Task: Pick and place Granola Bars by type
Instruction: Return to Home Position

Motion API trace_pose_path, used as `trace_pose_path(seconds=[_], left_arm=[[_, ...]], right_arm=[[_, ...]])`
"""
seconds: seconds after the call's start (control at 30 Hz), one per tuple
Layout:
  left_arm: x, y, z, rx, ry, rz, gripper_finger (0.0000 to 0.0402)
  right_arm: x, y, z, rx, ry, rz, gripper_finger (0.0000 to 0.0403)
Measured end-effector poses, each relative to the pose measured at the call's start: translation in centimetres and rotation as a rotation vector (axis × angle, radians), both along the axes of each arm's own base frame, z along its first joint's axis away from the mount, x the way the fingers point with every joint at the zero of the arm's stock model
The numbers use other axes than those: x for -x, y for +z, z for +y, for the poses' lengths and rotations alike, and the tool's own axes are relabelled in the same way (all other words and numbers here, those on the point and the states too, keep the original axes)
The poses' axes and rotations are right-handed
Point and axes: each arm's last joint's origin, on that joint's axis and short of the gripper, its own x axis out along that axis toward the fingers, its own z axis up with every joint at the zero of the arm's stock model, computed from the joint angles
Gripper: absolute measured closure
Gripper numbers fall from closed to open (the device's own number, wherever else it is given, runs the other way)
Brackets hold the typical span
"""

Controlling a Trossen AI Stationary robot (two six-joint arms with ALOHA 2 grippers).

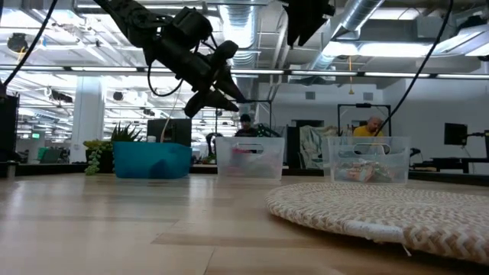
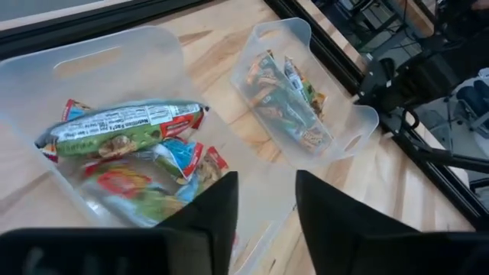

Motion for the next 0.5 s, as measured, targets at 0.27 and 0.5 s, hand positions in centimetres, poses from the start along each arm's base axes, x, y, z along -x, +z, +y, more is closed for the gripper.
trace_pose_path(seconds=[0.27, 0.5], left_arm=[[0.3, 2.1, -0.9, -0.061, -0.063, -0.080, 0.0258], [3.1, 8.8, -4.9, -0.202, -0.177, -0.314, 0.0258]], right_arm=[[3.5, 1.6, 0.5, -0.082, 0.106, -0.152, 0.0148], [7.8, -1.5, 3.5, -0.234, 0.366, -0.433, 0.0148]])
